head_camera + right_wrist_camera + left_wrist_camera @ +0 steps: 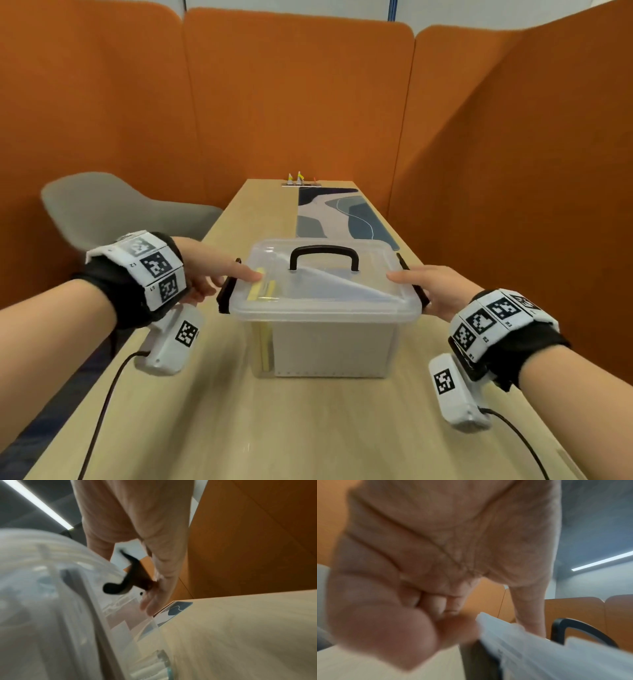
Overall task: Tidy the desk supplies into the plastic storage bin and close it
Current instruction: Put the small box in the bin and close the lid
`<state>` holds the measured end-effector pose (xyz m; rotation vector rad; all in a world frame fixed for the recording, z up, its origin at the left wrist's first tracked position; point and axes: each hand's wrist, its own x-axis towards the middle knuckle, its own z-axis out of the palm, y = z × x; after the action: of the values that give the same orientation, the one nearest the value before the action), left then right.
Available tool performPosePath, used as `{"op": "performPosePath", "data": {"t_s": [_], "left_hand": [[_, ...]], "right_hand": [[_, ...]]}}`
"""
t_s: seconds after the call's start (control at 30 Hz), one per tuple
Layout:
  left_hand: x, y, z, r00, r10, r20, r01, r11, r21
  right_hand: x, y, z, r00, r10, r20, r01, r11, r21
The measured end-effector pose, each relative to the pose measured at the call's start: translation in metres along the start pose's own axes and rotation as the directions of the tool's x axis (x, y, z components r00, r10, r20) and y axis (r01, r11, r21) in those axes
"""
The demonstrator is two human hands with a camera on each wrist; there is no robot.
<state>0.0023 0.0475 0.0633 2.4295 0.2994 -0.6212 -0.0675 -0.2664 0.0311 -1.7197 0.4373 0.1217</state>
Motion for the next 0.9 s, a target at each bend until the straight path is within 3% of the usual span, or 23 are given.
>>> {"op": "performPosePath", "data": {"t_s": [0.13,0.23,0.33,0.53,0.73,0.9], "left_hand": [[-0.008,-0.005,0.01,0.995,0.082,0.052,-0.071,0.982,-0.176],[-0.014,-0.003,0.02,0.995,0.096,0.022,-0.084,0.943,-0.321],[-0.015,0.0,0.017,0.989,0.111,-0.096,-0.137,0.933,-0.334],[-0.022,0.004,0.017,0.993,0.11,0.049,-0.085,0.928,-0.363],[-0.023,0.015,0.022,0.988,0.132,-0.081,-0.149,0.956,-0.253],[-0.02,0.02,0.02,0.995,0.088,-0.035,-0.094,0.965,-0.247]], "right_hand": [[0.0,-0.002,0.008,0.999,-0.04,0.024,0.04,0.999,-0.002],[0.001,0.0,0.015,0.998,-0.054,0.014,0.054,0.999,0.006],[0.0,-0.006,0.021,0.997,-0.072,-0.01,0.07,0.988,-0.135],[-0.002,-0.021,0.021,0.998,-0.059,-0.034,0.044,0.937,-0.346],[-0.001,-0.027,0.021,0.997,-0.058,-0.045,0.028,0.869,-0.495],[0.006,-0.031,0.022,0.997,-0.045,-0.068,-0.003,0.815,-0.58]]}}
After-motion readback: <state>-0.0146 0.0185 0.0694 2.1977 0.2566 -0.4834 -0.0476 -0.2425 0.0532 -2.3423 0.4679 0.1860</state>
